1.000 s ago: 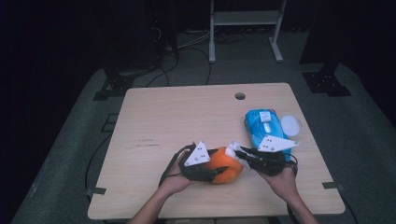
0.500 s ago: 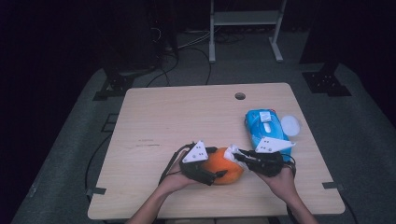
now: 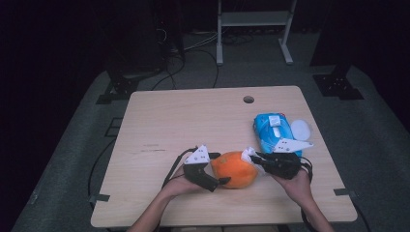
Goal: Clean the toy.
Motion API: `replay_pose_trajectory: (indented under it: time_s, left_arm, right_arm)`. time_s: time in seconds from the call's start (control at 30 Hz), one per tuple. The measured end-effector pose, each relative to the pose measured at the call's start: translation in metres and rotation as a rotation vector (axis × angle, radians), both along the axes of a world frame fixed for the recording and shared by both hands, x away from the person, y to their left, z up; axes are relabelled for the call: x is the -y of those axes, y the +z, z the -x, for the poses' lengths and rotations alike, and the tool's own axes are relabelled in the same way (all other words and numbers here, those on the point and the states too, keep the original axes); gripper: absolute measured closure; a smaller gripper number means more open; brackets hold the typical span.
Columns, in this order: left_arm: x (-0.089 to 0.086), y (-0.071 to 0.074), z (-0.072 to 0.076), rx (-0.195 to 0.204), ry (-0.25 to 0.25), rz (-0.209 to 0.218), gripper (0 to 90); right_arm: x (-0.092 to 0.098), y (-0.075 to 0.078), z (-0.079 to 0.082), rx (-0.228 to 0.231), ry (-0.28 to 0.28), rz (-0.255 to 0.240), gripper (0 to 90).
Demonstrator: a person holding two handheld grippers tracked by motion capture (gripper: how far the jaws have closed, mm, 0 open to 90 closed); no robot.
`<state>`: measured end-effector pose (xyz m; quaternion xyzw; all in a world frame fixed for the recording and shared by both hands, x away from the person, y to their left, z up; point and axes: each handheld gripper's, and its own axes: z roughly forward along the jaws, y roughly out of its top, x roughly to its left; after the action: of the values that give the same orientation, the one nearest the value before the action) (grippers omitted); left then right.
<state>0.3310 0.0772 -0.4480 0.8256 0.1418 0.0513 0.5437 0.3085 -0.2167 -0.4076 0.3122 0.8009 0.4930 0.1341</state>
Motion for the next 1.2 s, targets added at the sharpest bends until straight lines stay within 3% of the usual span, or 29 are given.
replay_pose_trajectory:
  time_s: [0.13, 0.27, 0.37, 0.5, 0.63, 0.73, 0.87, 1.1, 1.2]
  left_arm:
    - [0.002, -0.004, -0.001, -0.015, 0.005, 0.009, 8.2]
    - [0.003, -0.002, 0.003, 0.009, 0.029, -0.014, 24.3]
    - [0.004, 0.0, 0.005, 0.019, 0.034, -0.034, 28.2]
    - [0.006, 0.0, 0.007, 0.026, 0.034, -0.038, 28.3]
    - [0.009, 0.0, 0.008, 0.028, 0.039, -0.039, 27.3]
    - [0.009, 0.0, 0.008, 0.029, 0.037, -0.046, 26.3]
    - [0.008, 0.0, 0.008, 0.024, 0.038, -0.032, 26.5]
    - [0.008, -0.003, 0.006, 0.0, 0.025, -0.003, 20.9]
    - [0.007, 0.001, 0.008, 0.023, 0.038, -0.011, 27.2]
  right_arm:
    - [0.0, -0.001, 0.0, -0.003, -0.005, 0.004, 80.0]
    - [0.001, -0.001, -0.001, -0.004, -0.011, 0.005, 80.0]
    - [-0.001, 0.002, 0.002, 0.006, -0.012, 0.005, 80.2]
    - [-0.01, 0.009, 0.008, 0.037, 0.013, 0.003, 80.2]
    - [-0.023, 0.015, 0.015, 0.056, 0.076, -0.016, 80.2]
    - [-0.035, 0.016, 0.021, 0.076, 0.104, 0.022, 80.1]
    - [-0.03, 0.014, 0.016, 0.069, 0.089, 0.029, 80.1]
    - [-0.01, 0.006, 0.008, 0.012, 0.031, 0.025, 80.1]
    - [-0.012, 0.007, 0.009, 0.022, 0.027, 0.033, 80.1]
